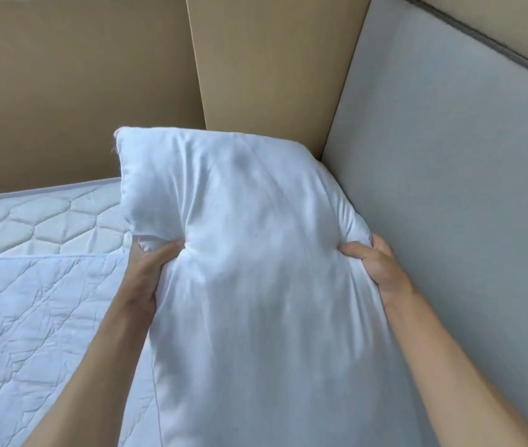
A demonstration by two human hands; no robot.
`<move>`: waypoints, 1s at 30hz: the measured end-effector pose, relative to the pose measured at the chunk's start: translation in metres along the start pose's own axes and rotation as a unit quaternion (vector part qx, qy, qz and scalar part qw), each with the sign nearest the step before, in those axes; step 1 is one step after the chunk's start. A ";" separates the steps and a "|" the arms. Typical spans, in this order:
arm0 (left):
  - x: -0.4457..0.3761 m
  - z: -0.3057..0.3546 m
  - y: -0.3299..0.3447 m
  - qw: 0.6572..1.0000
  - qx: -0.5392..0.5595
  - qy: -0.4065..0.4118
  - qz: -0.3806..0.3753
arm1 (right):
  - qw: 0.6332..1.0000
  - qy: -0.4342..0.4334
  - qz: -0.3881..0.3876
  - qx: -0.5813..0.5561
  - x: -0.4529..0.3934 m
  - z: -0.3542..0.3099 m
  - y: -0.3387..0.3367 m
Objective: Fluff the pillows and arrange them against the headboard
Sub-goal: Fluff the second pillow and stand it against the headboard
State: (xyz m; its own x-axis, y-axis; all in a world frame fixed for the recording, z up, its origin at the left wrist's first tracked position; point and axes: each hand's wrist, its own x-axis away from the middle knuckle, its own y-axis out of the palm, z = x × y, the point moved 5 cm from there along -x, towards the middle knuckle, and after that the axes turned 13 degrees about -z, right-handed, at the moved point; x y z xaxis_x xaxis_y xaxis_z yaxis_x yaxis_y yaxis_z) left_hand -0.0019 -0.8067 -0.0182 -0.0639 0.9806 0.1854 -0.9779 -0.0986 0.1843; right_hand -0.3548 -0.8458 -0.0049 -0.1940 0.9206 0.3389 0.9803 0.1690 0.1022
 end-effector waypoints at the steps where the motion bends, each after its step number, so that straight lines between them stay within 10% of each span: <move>1: -0.017 0.004 0.008 1.000 -0.015 -0.001 -0.006 | 0.999 -0.018 0.027 -0.015 -0.010 -0.011 -0.010; 7: -0.007 -0.039 0.013 0.974 -0.181 -0.109 0.083 | 0.984 0.022 0.174 0.027 -0.019 0.019 -0.083; 13: 0.121 -0.140 0.046 0.959 -0.157 -0.235 0.009 | 0.957 0.263 0.074 0.102 0.074 0.161 -0.090; 23: 0.173 -0.149 0.100 0.966 -0.154 -0.204 0.047 | 0.979 0.150 0.094 0.097 0.121 0.100 -0.136; 30: 0.201 -0.197 0.107 0.937 -0.173 -0.301 0.033 | 0.902 0.259 0.199 0.282 0.162 0.173 -0.172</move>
State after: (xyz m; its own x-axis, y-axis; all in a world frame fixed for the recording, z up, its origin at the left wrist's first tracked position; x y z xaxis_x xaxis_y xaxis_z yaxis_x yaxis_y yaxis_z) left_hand -0.1584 -0.5867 -0.1510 -0.1038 0.6908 0.7156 -0.9885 0.0080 -0.1510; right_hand -0.5488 -0.6648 -0.1296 0.3293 0.6850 0.6499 0.8102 0.1485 -0.5671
